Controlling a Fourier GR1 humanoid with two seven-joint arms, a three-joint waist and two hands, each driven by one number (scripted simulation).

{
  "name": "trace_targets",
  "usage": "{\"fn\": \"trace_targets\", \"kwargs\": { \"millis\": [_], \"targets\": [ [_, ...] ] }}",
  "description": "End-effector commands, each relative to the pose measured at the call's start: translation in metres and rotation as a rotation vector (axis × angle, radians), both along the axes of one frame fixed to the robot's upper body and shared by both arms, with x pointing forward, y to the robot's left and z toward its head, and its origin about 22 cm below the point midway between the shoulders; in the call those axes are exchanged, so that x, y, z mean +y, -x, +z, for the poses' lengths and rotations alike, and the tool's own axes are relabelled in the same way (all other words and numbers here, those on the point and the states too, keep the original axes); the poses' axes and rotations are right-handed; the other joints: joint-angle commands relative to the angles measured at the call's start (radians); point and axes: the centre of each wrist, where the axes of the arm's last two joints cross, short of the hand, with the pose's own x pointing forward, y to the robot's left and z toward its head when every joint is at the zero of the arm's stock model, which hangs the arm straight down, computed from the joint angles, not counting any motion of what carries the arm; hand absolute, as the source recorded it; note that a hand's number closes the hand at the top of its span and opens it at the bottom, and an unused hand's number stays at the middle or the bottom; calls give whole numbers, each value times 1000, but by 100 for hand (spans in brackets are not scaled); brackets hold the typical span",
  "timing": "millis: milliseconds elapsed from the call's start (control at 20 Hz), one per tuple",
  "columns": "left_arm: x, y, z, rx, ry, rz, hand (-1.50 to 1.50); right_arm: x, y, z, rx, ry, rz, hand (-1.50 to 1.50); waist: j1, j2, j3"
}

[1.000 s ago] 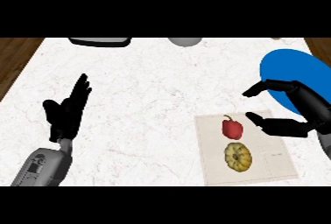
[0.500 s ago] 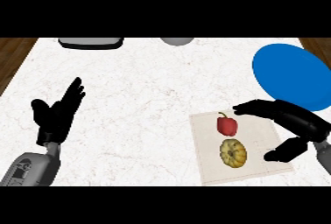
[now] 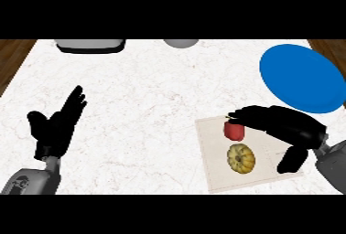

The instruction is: Pick the squash from the placemat and place it in the plate

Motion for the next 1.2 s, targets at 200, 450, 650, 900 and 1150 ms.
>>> {"fn": "trace_targets", "kwargs": {
  "millis": [200,450,650,900,1150],
  "targets": [
    [29,5,1,25,8,-22,0,32,11,-3,20,280,-3,-150,2,-1,0],
    [-1,-13,1,6,6,6,0,42,6,-17,-64,384,12,-150,-1,2,0],
    [-2,-12,-12,18,8,16,0,54,13,-26,-69,472,3,-150,-2,2,0],
    [-9,-13,-12,4,-9,-3,0,63,18,-33,-54,555,18,-150,-5,2,0],
    [6,-3,-3,-1,0,-5,0,74,10,-50,-32,622,-5,-150,1,2,0]
  ]
}}
